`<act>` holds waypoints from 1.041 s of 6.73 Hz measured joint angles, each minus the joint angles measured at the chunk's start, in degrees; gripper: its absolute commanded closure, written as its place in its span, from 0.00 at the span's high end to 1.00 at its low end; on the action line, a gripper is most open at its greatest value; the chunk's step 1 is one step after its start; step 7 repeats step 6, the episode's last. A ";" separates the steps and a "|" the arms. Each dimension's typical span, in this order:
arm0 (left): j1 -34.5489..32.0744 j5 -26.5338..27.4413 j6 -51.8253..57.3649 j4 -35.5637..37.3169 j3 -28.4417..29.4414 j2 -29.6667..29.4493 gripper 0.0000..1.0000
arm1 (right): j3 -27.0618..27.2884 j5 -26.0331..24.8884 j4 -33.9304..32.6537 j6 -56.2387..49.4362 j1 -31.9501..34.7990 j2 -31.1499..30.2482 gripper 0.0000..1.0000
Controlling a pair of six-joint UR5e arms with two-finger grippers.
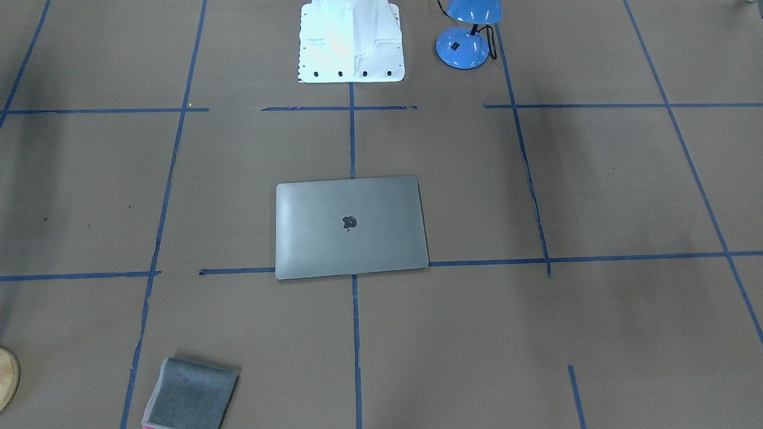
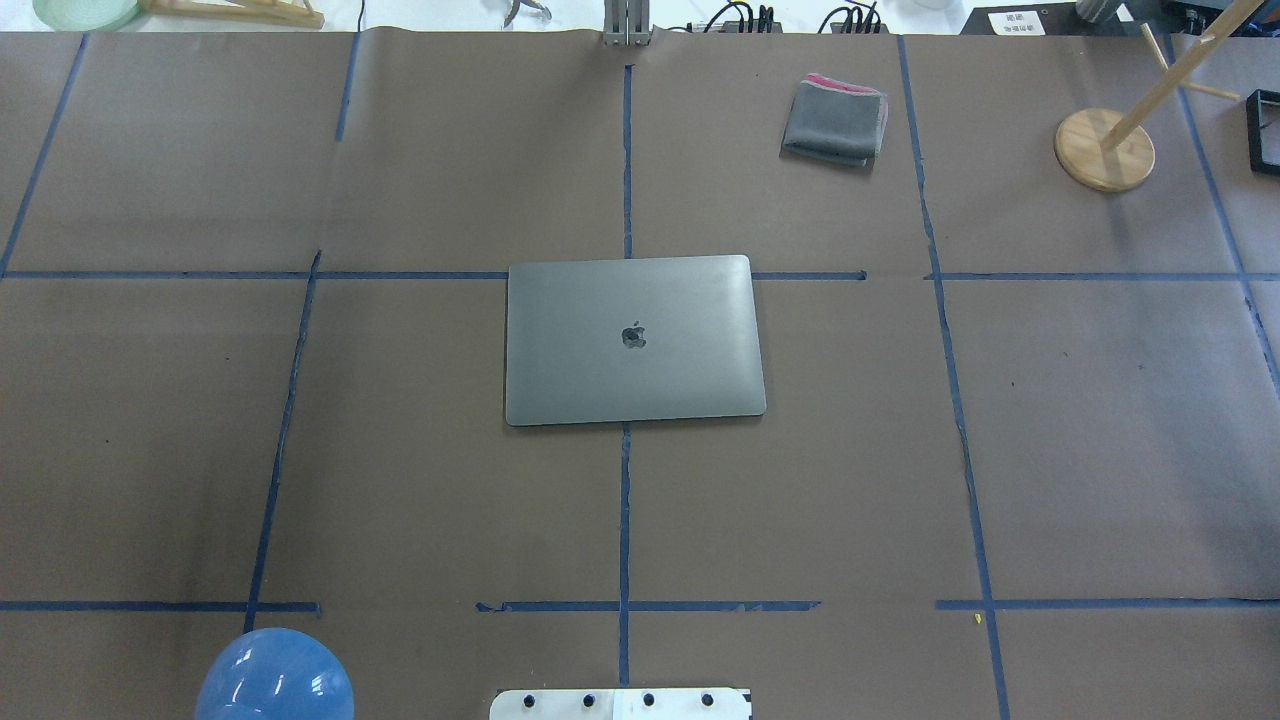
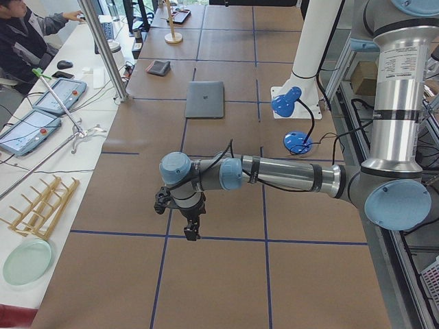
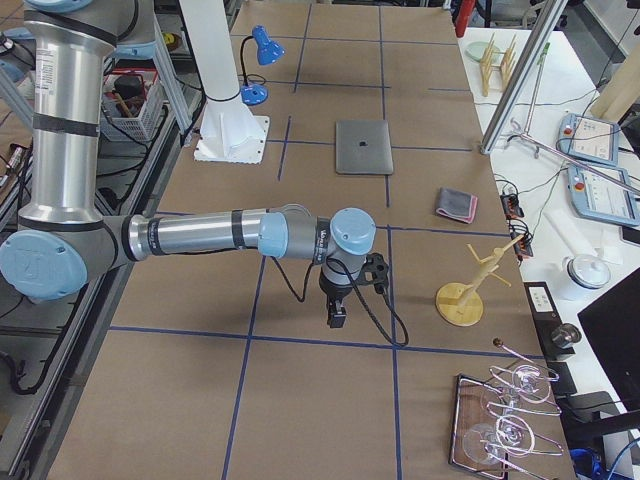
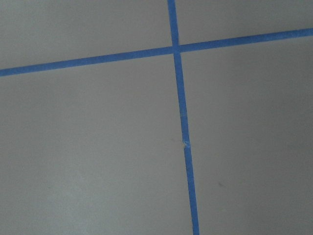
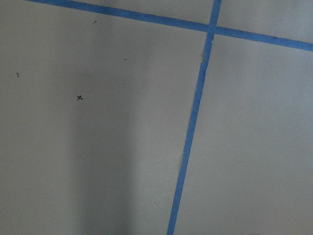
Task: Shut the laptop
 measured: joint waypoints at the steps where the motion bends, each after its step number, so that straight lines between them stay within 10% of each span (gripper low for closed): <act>1: 0.02 0.19 0.03 -0.07 -0.42 -0.10 0.99 | -0.15 0.08 0.47 0.28 0.04 -0.03 1.00; 7: 0.13 0.21 0.30 -0.11 -0.63 0.00 0.99 | -0.47 0.13 0.87 0.45 0.08 -0.04 1.00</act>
